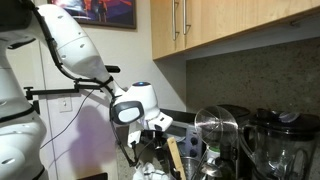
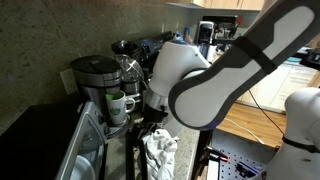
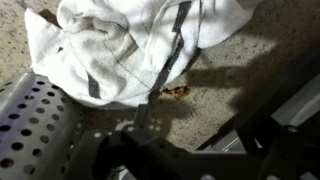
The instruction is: Open the mini oven door then place the plate on top of the mini oven
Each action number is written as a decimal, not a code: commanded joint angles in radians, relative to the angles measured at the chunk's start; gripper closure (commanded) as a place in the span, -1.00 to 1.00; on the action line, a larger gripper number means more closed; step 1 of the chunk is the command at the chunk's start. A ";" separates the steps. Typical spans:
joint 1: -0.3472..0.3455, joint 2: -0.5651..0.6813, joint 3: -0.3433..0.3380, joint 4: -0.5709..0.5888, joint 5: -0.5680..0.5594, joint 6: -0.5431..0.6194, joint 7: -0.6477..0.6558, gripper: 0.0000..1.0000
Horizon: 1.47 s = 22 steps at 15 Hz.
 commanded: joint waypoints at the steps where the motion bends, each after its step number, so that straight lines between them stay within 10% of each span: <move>1: -0.027 -0.012 -0.023 0.023 0.086 -0.097 -0.165 -1.00; 22: -0.042 0.001 -0.057 -0.031 0.185 -0.198 -0.650 -1.00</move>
